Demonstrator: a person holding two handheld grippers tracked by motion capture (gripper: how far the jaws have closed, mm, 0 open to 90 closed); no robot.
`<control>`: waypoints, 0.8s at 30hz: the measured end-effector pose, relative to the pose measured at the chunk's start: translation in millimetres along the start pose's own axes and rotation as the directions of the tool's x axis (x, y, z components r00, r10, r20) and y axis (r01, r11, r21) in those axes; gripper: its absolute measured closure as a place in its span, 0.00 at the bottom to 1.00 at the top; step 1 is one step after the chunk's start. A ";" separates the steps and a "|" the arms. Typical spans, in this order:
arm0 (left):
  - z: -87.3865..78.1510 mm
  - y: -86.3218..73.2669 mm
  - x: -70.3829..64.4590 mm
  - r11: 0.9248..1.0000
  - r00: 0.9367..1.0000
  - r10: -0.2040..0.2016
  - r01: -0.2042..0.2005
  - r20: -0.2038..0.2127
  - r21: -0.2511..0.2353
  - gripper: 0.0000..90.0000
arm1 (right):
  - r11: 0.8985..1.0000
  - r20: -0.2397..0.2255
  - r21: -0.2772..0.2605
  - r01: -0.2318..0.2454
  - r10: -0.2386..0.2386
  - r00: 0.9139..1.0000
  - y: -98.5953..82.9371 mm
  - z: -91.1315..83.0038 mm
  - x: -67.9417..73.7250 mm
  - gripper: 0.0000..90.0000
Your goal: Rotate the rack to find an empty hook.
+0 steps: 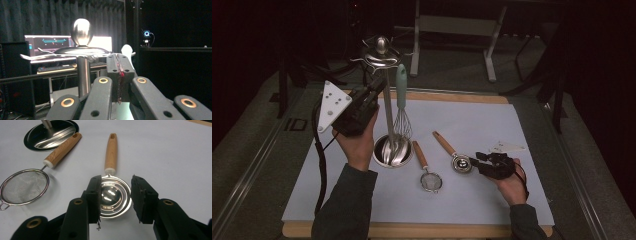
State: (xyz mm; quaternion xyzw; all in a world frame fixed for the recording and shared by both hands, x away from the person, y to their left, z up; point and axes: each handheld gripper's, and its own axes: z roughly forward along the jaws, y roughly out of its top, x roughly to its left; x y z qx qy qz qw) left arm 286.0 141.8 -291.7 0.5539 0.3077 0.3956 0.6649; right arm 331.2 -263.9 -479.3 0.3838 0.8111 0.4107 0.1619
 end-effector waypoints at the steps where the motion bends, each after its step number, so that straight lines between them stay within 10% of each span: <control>1: 0.0 0.3 0.6 1.000 1.000 -0.001 0.001 -0.002 -0.003 1.00 | 1.000 -0.001 -0.001 -0.001 0.001 1.000 0.0 -0.3 -0.1 0.68; 24: -3.7 5.4 24.6 1.000 0.997 -0.016 0.017 -0.071 0.017 1.00 | 1.000 -0.015 0.001 0.001 -0.001 1.000 -0.6 -1.6 -1.1 0.68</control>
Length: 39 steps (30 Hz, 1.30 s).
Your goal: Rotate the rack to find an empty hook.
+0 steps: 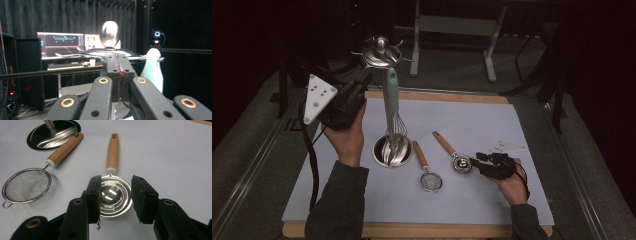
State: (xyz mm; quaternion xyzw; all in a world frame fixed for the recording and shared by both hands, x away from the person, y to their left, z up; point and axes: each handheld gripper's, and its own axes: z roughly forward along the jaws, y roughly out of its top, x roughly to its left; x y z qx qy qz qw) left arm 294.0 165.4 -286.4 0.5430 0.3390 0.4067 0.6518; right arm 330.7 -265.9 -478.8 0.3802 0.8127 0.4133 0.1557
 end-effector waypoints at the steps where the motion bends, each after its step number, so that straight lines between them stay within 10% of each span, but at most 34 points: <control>1: 0.4 0.8 1.5 1.000 1.000 0.000 0.000 -0.001 0.001 1.00 | 1.000 0.000 0.000 0.000 0.000 1.000 0.0 0.0 0.0 0.68; 39: 22.7 9.7 42.6 0.996 0.996 0.008 -0.001 -0.087 0.084 0.99 | 1.000 -0.012 0.006 0.010 -0.010 1.000 0.1 1.7 1.6 0.68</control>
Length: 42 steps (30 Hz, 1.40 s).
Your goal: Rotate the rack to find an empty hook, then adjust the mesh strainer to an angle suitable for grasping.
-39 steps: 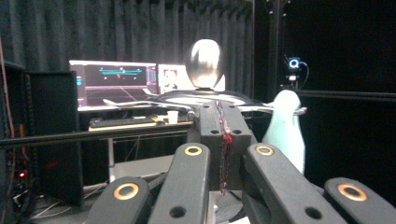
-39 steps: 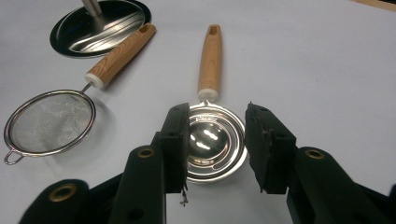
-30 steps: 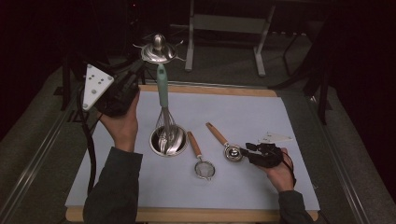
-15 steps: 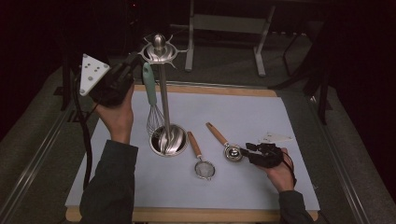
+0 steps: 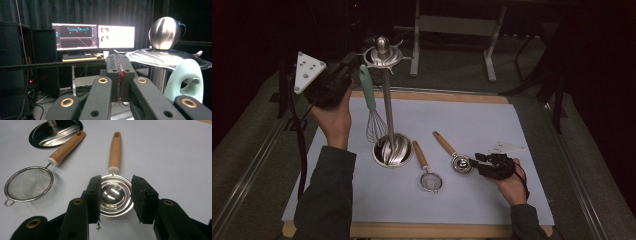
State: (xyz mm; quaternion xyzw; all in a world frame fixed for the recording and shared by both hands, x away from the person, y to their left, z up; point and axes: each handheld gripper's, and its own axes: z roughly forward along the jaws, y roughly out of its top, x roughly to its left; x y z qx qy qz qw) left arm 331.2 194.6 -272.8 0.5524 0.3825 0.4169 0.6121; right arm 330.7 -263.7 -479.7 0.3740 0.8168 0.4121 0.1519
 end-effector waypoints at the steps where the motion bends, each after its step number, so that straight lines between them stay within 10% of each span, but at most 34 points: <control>1: -0.4 0.0 0.1 1.000 1.000 0.001 -0.001 0.000 0.001 0.99 | 1.000 0.000 0.000 0.001 -0.001 1.000 0.1 -0.1 0.1 0.68; 16: -20.3 -15.6 6.4 0.994 0.998 0.063 -0.064 0.015 0.094 0.95 | 1.000 0.004 0.003 -0.003 0.003 1.000 -1.4 -0.1 -1.7 0.67; 42: -52.6 -106.6 35.3 0.945 0.999 0.040 -0.026 -0.035 0.327 0.87 | 1.000 0.013 -0.007 -0.011 0.011 1.000 -1.6 -1.3 -0.9 0.67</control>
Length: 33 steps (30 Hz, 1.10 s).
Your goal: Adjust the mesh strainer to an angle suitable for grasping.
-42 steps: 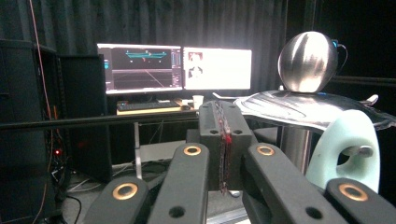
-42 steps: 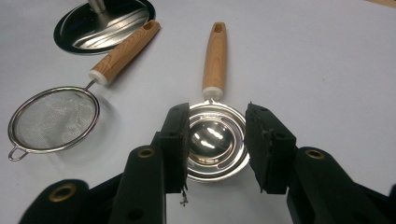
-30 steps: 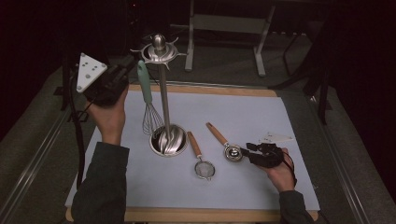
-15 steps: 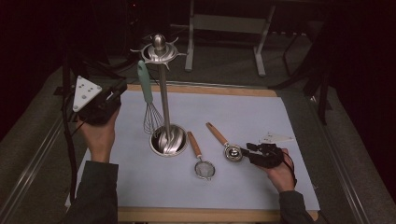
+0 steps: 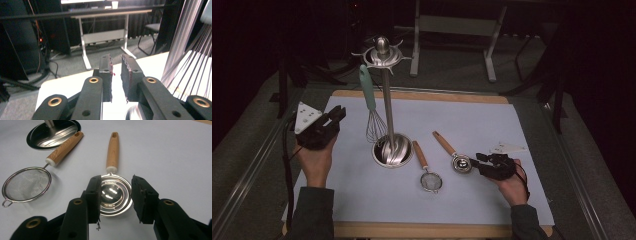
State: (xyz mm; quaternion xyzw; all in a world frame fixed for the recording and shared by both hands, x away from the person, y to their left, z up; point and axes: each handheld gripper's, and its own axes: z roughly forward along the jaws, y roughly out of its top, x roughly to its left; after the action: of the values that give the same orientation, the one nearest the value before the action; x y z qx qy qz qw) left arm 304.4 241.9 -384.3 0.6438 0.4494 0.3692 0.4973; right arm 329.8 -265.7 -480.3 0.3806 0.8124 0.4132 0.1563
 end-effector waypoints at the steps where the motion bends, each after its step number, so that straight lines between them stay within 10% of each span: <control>1: 1.9 -9.8 0.6 1.000 1.000 -0.008 0.008 0.003 0.022 0.87 | 1.000 0.000 0.000 0.000 0.000 1.000 -0.1 0.1 -0.2 0.67; 11: 7.4 -52.0 -2.6 0.993 1.000 -0.023 0.022 0.005 0.120 0.83 | 1.000 -0.002 0.005 0.005 -0.005 1.000 0.1 1.8 1.6 0.67; 22: 18.3 -118.8 -6.1 0.968 0.996 -0.090 0.088 -0.004 0.233 0.80 | 1.000 -0.005 0.013 0.007 -0.007 1.000 -0.4 4.4 2.8 0.67; 33: 34.1 -143.6 -9.9 0.948 0.996 -0.083 0.083 -0.011 0.307 0.76 | 1.000 -0.006 0.014 0.005 -0.005 1.000 0.3 4.2 2.8 0.65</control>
State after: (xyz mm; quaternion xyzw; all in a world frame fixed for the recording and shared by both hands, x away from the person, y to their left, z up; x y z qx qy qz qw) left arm 302.3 236.5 -532.1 0.6941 0.5276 0.2731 0.4066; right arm 330.5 -261.2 -482.5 0.3784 0.8168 0.4080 0.1522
